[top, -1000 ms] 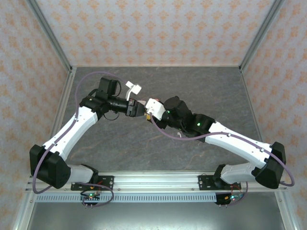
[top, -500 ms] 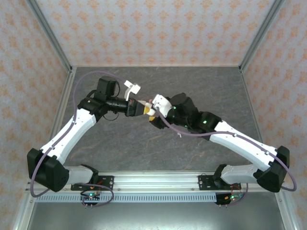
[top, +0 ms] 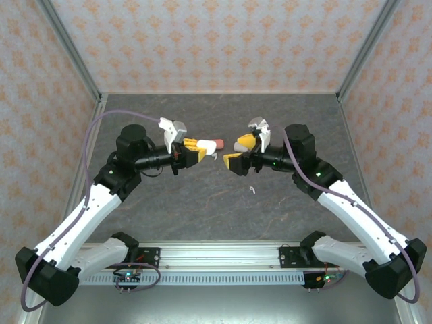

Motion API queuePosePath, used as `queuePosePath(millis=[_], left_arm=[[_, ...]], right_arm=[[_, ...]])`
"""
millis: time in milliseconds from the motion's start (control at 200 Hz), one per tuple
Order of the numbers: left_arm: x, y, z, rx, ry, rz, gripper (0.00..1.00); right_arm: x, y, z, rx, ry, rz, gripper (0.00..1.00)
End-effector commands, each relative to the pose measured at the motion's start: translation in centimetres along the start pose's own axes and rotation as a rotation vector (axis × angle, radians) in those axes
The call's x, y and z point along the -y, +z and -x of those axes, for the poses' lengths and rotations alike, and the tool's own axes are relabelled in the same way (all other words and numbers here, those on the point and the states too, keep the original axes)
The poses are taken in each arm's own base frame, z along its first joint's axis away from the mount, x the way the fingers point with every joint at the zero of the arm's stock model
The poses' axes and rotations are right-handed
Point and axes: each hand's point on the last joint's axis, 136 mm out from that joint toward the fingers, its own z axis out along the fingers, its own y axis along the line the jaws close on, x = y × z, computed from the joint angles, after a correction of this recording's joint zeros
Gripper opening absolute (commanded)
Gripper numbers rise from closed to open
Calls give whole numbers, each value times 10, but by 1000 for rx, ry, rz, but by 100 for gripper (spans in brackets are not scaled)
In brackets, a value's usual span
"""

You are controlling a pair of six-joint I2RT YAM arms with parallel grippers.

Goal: Insert wireless bluetooth earbuds into charging case

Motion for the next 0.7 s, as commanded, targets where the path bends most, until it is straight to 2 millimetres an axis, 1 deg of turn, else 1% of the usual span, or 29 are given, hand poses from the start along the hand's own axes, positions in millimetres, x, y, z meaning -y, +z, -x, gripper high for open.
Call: queuePosePath(millis=[0, 160, 365, 535, 696], left_arm=[[2, -4, 27, 102, 142, 32, 0], [5, -2, 30, 101, 155, 17, 0], [8, 1, 31, 96, 168, 4, 0], [10, 1, 32, 98, 172, -2, 0], [12, 1, 34, 100, 174, -4, 0]], right_arm=[[-24, -1, 36, 108, 8, 127, 94], [-16, 9, 40, 100, 15, 103, 93], [-5, 16, 49, 113, 16, 57, 87], [4, 24, 47, 98, 26, 30, 80], [11, 28, 48, 92, 33, 2, 78]])
